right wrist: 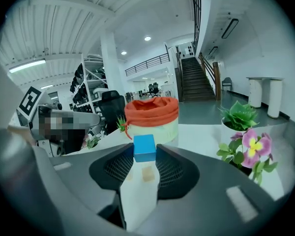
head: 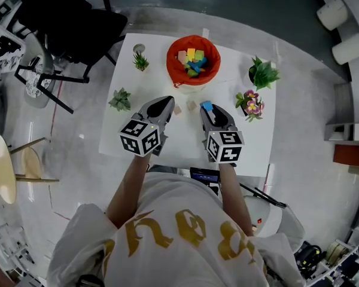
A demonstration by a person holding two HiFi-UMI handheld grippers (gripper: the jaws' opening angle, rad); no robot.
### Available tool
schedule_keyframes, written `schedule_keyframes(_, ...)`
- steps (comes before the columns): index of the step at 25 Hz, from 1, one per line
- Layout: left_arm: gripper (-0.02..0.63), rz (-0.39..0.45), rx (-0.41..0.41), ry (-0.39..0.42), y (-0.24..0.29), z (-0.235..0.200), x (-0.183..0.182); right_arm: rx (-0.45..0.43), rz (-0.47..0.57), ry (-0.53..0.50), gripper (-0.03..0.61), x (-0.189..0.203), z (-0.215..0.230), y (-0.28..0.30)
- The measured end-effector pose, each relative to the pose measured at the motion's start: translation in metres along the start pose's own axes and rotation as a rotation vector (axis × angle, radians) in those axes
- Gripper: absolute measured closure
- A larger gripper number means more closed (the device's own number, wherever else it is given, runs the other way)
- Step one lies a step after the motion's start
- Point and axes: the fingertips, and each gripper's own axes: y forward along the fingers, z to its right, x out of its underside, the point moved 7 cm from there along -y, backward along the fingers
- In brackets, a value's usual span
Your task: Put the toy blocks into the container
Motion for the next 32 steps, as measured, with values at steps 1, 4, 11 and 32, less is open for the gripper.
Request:
schedule_keyframes(1,0.614,0.004,0.001,0.002,0.000,0.001,-0.002,0.000,0.004,0.003,0.410,-0.002,0.000,-0.001)
schedule_keyframes(4,0.614,0.012,0.003,0.011,-0.001,0.003,-0.007,-0.002,0.017,0.011,0.410,-0.006,0.000,-0.003)
schedule_keyframes(11,0.614,0.020,0.003,0.021,0.000,0.004,-0.014,0.027,0.050,-0.043,0.410,-0.019,0.000,-0.008)
schedule_keyframes(32,0.614,0.038,0.014,-0.025,0.018,-0.024,-0.043,-0.028,0.103,-0.026,0.410,-0.072,-0.002,0.019)
